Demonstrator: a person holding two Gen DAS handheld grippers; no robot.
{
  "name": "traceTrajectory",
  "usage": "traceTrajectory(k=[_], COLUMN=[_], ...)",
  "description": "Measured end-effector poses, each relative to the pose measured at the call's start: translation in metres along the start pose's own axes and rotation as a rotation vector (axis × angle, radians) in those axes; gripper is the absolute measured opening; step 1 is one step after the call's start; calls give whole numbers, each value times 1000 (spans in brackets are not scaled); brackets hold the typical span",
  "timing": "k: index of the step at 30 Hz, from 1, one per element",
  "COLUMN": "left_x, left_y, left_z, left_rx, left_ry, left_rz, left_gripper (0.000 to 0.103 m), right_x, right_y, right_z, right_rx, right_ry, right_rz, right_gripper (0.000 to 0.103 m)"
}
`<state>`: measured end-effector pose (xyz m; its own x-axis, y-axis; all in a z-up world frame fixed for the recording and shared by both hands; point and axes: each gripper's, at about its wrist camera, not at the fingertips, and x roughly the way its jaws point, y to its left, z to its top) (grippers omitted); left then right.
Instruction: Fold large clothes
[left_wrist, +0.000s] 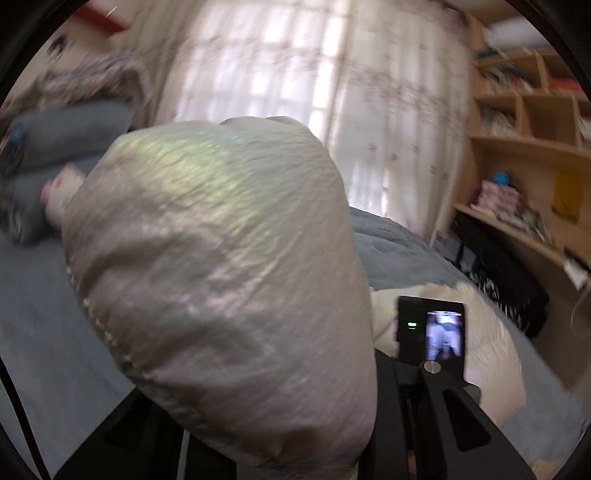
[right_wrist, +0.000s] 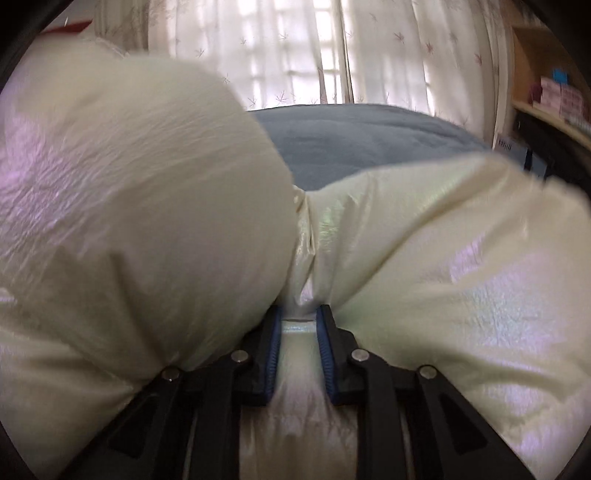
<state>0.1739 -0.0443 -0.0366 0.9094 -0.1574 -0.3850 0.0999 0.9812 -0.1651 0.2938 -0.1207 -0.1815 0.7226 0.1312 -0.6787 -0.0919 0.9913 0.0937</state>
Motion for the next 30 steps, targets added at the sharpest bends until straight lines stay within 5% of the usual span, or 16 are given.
traceTrajectory(k=[7, 16, 21, 26, 30], left_x=[-7, -5, -12, -20, -21], left_y=[-54, -68, -88, -105, -116], left_z=[1, 2, 7, 11, 11], left_rx=[167, 269, 322, 371, 385], left_ry=[1, -2, -6, -9, 14], left_rz=[1, 46, 56, 47, 40], left_gripper=[22, 22, 22, 23, 23], right_x=[13, 19, 9, -19, -65], right_y=[-10, -18, -24, -39, -64], right_z=[-5, -3, 14, 31, 37], right_rx=[33, 47, 47, 30, 34], right_ry=[21, 54, 158, 267, 183], right_rz=[51, 97, 118, 130, 115], right_gripper=[18, 18, 18, 17, 18])
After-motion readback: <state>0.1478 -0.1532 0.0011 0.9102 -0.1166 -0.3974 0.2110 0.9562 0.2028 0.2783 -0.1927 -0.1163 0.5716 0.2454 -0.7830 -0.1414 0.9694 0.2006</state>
